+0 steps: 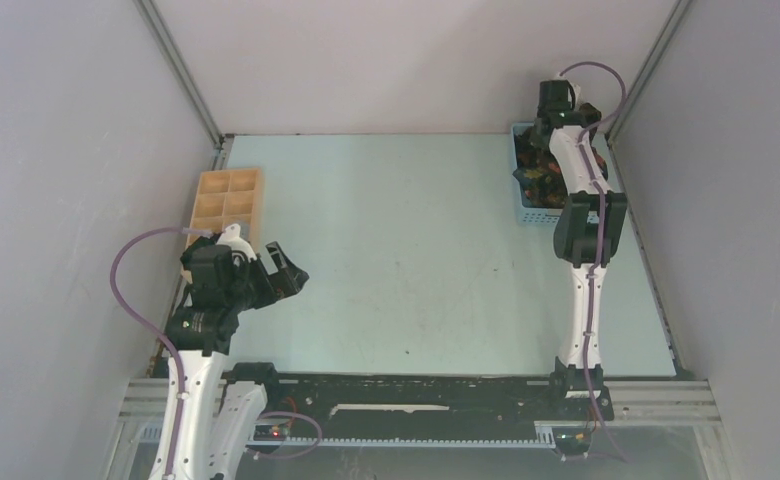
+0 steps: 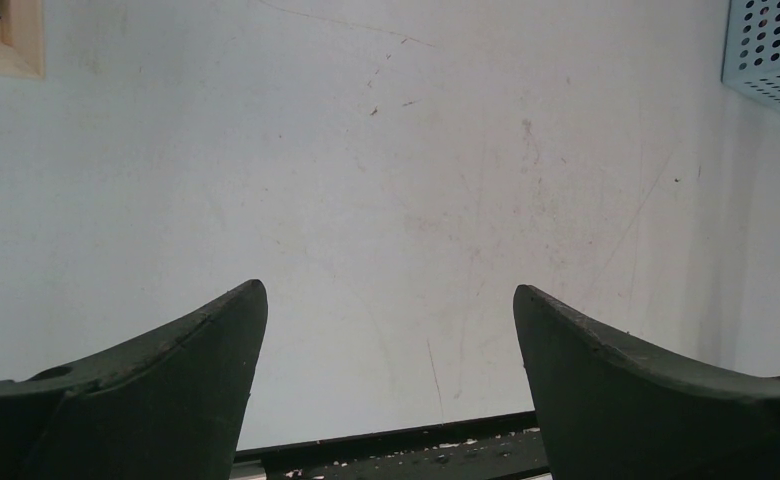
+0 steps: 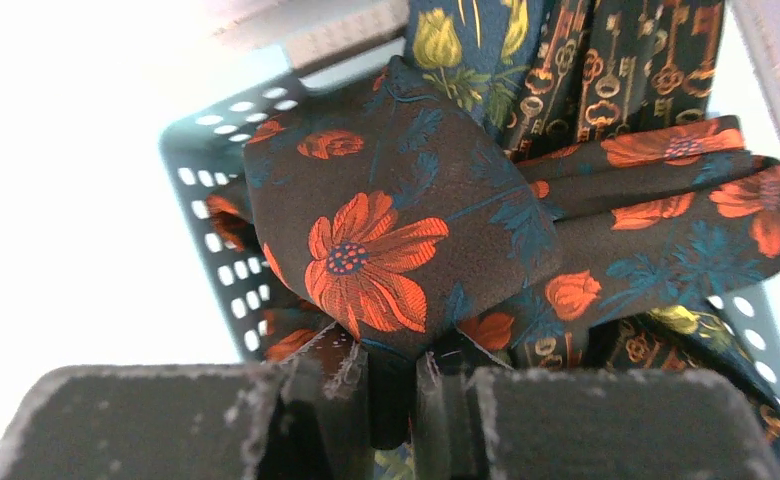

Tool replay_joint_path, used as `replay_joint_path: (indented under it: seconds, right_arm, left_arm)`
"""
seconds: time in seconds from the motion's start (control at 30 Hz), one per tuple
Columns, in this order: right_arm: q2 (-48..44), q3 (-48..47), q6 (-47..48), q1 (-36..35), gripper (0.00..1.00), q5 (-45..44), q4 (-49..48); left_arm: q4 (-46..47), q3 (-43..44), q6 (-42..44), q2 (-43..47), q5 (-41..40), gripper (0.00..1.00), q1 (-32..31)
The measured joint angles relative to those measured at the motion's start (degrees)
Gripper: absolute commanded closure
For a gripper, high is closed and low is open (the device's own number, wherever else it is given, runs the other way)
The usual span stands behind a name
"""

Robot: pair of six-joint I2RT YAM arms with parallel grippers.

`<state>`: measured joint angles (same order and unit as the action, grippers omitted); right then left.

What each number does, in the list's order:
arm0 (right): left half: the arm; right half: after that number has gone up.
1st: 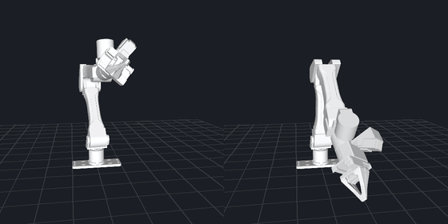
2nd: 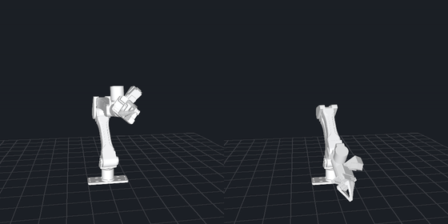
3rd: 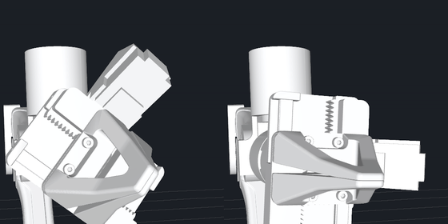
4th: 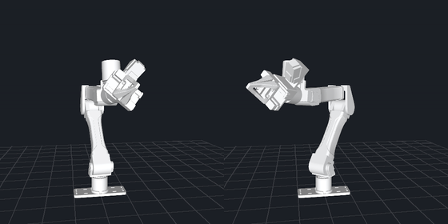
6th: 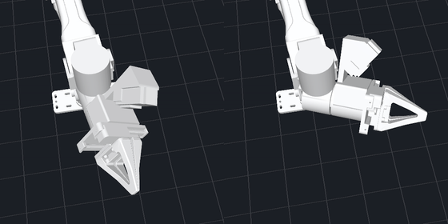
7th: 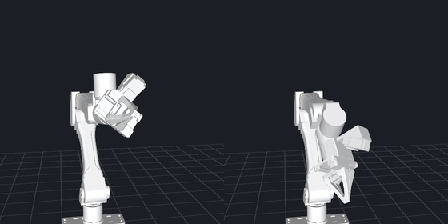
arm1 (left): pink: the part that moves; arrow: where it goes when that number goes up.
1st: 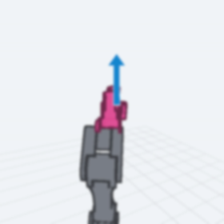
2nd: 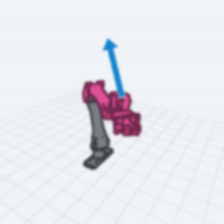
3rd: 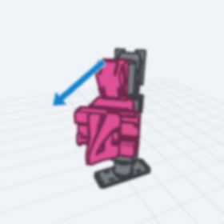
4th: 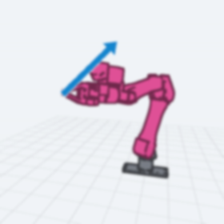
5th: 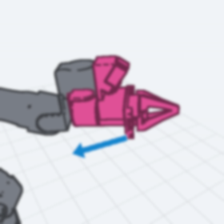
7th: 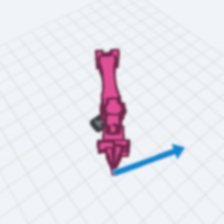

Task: Roll the ties
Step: Pick up the tie from the storage box, then place the tie at the center of the board.

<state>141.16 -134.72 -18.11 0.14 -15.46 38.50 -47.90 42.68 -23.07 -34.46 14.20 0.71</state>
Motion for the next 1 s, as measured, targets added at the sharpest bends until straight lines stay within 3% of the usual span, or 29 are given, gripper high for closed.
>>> replay_joint_path:
  seconds: [0.27,0.43,0.63,1.0]
  right_arm:
    - [-11.8,0.1,5.4,-5.5,0.92,-5.9,-0.1]
    - [-22.2,0.2,7.4,-8.9,1.0,-7.6,-1.1]
    - [-30.7,0.2,9.9,-13.5,1.0,-10.7,-1.4]
    - [-40.4,0.3,13.5,-35.8,1.0,-15.3,-1.2]
  left_arm:
    - [0.0,0.0,0.0,0.2,0.0,0.0,0.0]
    - [0.0,0.0,0.0,0.9,0.0,0.0,0.0]
    - [0.0,0.0,0.0,1.0,0.0,0.0,0.0]
    - [0.0,0.0,0.0,1.1,0.0,0.0,0.0]
